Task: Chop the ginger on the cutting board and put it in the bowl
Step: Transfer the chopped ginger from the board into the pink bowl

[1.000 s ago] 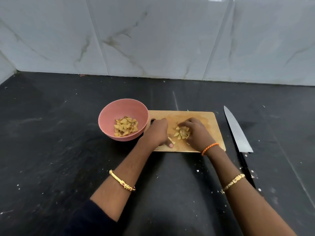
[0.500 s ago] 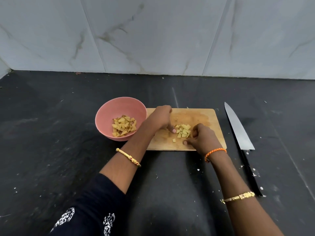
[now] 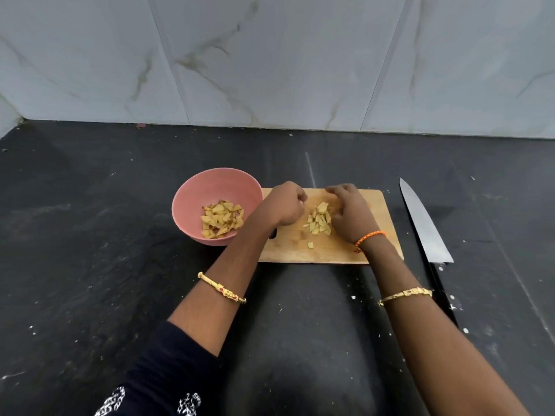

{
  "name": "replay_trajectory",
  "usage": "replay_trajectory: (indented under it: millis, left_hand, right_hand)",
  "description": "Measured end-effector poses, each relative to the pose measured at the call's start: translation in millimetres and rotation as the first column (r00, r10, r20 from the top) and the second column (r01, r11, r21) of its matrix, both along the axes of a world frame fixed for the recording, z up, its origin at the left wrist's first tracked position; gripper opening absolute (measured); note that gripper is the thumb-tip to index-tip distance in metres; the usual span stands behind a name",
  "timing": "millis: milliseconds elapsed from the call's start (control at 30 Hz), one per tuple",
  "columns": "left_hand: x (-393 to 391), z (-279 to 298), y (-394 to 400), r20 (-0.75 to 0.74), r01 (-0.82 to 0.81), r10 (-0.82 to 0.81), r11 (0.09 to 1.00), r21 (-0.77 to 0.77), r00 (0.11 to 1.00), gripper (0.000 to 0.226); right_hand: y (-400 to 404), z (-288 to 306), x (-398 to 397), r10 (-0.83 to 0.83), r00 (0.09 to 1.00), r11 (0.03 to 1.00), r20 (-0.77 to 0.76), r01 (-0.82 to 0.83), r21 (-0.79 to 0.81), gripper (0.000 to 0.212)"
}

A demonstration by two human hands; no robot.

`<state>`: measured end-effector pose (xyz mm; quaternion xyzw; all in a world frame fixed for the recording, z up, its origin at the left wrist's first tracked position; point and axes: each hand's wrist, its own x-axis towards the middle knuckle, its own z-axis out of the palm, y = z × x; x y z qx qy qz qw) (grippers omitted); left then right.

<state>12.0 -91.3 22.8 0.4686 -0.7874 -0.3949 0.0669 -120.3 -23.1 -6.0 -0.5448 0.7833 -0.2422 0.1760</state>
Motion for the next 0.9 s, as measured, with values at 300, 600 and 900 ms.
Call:
replay_trajectory:
  millis: [300,600,900]
  left_hand:
    - [5.7,-15.9,21.8,-0.065,-0.107,0.104,0.993,-0.049,0.992,0.042]
    - [-1.3,-15.1,20.5,-0.116,-0.153,0.148,0.988,-0.034,0.982,0.039]
    - [-2.9,-13.1,23.0,-0.137,-0.245,0.256,0.965,0.095,0.957,0.063]
  right_hand:
    - [34.6,-9.6,18.7,0.118,0.989,0.972,0.086,-0.097,-0.215,0.057]
    - [52.5,-23.0,19.7,0.055,0.983,0.997,-0.175,-0.065,-0.052,0.091]
    - [21.1,-32.6,18.8,0.282,0.954,0.95,-0.104,-0.293,-0.109,0.051]
